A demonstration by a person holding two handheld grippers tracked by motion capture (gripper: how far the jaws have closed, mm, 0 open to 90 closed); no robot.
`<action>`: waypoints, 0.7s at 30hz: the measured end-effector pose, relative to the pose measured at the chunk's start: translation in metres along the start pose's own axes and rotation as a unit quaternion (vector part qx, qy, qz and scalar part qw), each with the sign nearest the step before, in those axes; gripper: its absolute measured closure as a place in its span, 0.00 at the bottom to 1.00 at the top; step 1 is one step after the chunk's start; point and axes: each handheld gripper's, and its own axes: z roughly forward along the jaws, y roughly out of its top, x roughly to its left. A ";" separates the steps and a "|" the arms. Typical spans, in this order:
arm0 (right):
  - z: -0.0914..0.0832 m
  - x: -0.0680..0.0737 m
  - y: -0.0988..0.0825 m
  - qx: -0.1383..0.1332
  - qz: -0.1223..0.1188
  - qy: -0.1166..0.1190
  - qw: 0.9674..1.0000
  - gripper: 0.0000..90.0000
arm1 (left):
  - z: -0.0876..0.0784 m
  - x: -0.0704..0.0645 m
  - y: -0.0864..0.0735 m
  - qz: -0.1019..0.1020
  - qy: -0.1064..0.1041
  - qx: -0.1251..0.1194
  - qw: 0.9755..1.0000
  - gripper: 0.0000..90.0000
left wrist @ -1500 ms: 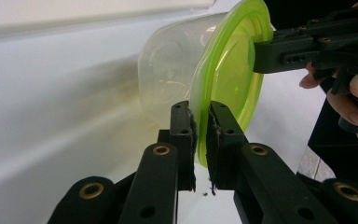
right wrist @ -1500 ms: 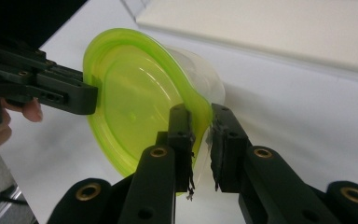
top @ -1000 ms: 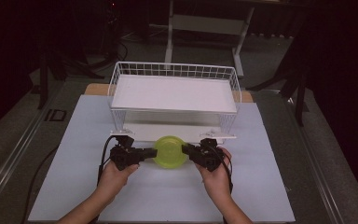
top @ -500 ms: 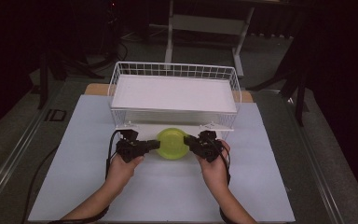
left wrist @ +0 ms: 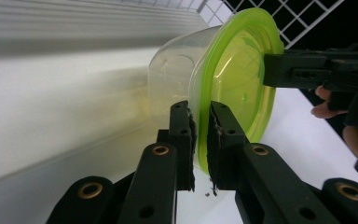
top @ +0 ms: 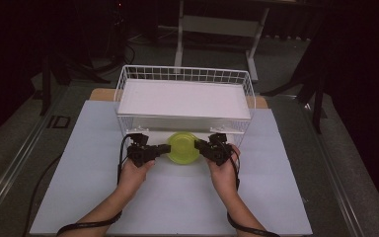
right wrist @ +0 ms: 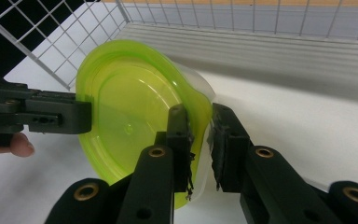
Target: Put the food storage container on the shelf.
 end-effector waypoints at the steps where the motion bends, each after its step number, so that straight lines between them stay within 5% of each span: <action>1: 0.001 0.000 0.000 0.000 -0.001 -0.002 1.000 0.88 | 0.001 0.001 0.001 0.003 0.003 -0.001 1.000 0.91; 21: 0.019 -0.006 0.004 -0.018 0.007 -0.020 1.000 0.86 | 0.015 0.011 0.010 0.014 0.034 -0.015 0.999 0.89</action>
